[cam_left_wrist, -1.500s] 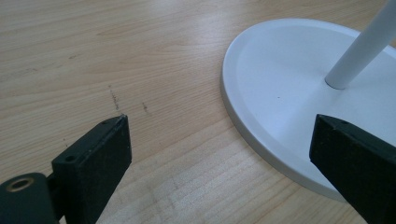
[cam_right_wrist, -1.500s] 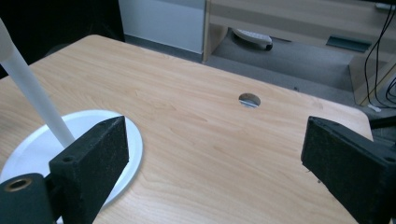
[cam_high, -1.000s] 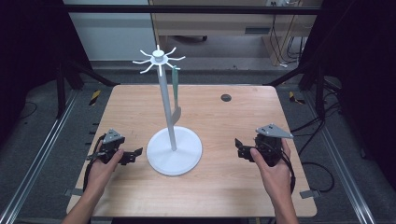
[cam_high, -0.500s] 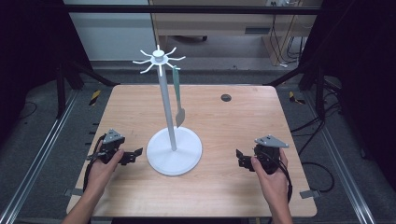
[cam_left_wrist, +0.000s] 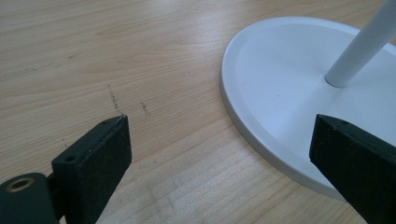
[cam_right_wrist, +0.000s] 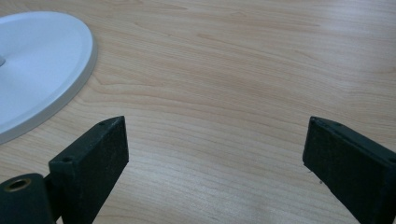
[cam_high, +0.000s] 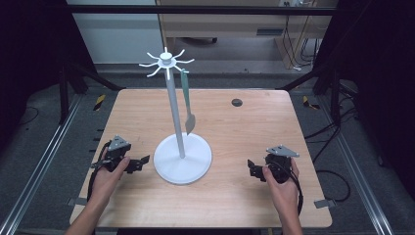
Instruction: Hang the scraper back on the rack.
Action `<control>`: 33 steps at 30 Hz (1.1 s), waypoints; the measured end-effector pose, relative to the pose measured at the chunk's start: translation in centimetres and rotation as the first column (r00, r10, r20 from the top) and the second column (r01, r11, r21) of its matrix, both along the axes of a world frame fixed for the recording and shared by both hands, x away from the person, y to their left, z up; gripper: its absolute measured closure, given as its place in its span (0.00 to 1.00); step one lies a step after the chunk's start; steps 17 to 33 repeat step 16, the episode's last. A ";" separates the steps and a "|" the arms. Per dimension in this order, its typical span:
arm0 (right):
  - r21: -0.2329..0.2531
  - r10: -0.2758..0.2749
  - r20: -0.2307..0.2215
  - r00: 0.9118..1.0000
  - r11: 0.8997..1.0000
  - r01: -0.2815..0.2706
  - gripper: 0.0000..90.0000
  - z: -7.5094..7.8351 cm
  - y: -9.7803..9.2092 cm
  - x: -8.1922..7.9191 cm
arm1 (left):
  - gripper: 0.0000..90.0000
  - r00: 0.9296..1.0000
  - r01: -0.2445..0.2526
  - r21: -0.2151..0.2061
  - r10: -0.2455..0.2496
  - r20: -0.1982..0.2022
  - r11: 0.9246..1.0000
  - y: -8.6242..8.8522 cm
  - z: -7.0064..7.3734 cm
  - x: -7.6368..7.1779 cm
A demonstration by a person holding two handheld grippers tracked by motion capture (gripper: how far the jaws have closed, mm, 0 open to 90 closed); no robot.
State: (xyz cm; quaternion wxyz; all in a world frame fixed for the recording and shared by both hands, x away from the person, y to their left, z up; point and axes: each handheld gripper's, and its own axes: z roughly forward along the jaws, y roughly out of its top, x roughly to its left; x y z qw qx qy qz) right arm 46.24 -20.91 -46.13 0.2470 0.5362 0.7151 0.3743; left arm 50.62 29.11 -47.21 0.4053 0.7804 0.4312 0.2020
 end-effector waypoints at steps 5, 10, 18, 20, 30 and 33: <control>0.005 -0.010 -0.012 1.000 1.000 0.010 0.08 -1.0 -0.1 0.4 | 0.06 1.000 -0.003 -0.004 0.003 0.000 1.000 0.0 0.0 0.0; -0.011 -0.013 -0.023 1.000 1.000 0.013 0.08 -1.9 -0.2 0.3 | 0.06 1.000 -0.003 -0.004 0.003 0.002 1.000 0.0 0.0 0.1; -0.012 -0.036 -0.018 0.999 0.999 0.036 0.09 -2.2 -0.6 -0.2 | 0.06 1.000 0.004 0.005 -0.004 0.000 1.000 -0.2 -0.1 0.2; -0.012 -0.036 -0.018 0.999 0.999 0.036 0.09 -2.2 -0.6 -0.2 | 0.06 1.000 0.004 0.005 -0.004 0.000 1.000 -0.2 -0.1 0.2; -0.012 -0.036 -0.018 0.999 0.999 0.036 0.09 -2.2 -0.6 -0.2 | 0.06 1.000 0.004 0.005 -0.004 0.000 1.000 -0.2 -0.1 0.2; -0.012 -0.036 -0.018 0.999 0.999 0.036 0.09 -2.2 -0.6 -0.2 | 0.06 1.000 0.004 0.005 -0.004 0.000 1.000 -0.2 -0.1 0.2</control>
